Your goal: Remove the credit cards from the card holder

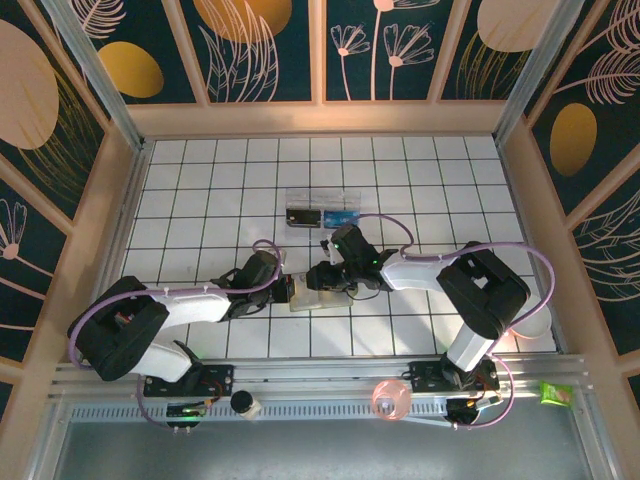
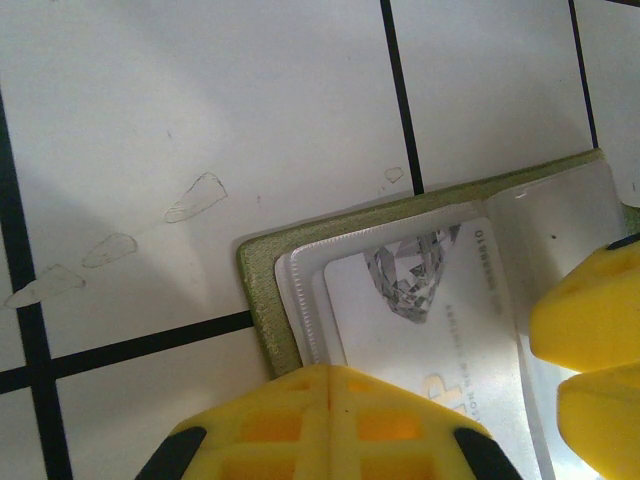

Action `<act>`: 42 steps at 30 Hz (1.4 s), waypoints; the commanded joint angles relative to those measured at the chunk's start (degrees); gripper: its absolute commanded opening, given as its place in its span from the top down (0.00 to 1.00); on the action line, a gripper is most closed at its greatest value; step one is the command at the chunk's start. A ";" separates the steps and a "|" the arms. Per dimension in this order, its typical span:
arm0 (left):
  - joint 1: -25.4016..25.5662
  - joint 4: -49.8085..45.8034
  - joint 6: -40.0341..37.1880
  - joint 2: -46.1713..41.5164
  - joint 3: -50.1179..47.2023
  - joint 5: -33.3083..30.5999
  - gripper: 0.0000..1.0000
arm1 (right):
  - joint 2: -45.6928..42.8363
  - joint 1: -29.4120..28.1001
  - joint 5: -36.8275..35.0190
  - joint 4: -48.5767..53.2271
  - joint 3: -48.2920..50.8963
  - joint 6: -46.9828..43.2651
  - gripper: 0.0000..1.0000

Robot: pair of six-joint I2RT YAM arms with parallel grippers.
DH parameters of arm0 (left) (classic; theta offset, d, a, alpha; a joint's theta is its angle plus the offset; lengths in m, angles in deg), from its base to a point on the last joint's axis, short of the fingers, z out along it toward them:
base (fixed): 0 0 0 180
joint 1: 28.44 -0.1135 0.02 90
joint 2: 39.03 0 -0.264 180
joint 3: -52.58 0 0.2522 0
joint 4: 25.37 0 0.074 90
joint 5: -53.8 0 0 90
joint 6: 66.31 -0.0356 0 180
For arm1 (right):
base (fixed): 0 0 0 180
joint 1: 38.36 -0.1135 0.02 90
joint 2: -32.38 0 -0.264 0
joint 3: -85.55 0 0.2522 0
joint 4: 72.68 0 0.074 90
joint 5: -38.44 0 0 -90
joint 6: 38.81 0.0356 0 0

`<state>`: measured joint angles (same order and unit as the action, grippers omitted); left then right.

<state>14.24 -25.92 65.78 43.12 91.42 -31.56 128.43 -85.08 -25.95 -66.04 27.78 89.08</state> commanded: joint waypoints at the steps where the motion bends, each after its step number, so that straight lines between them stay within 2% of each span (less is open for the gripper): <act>1: -0.35 -1.11 -0.78 0.78 0.05 0.28 1.00 | -0.02 -0.29 0.56 0.35 -1.78 -0.70 0.63; 11: -0.38 -1.00 -0.82 0.58 0.20 0.52 1.00 | 2.47 -0.39 0.85 0.85 -3.01 -1.06 0.63; 21: -0.33 -0.76 -0.93 0.71 0.25 0.69 1.00 | 3.64 -1.29 -3.88 5.95 -4.74 -1.66 0.64; 30: -0.43 -0.38 -1.13 1.40 -0.01 0.72 1.00 | 1.91 -4.26 -18.74 14.59 -6.68 -3.29 0.63; 37: -0.68 -0.27 -1.89 1.59 0.03 0.72 1.00 | -0.59 -5.08 -21.64 14.39 -5.91 -3.33 0.61; 42: -0.83 -1.59 -2.57 0.32 0.83 -0.05 1.00 | -3.29 -6.06 -20.89 12.09 -5.59 -5.29 0.57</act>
<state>13.87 -25.26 64.62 43.56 91.47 -30.86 128.34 -90.41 -44.95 -54.32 21.46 85.75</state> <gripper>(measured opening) 0.046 0.432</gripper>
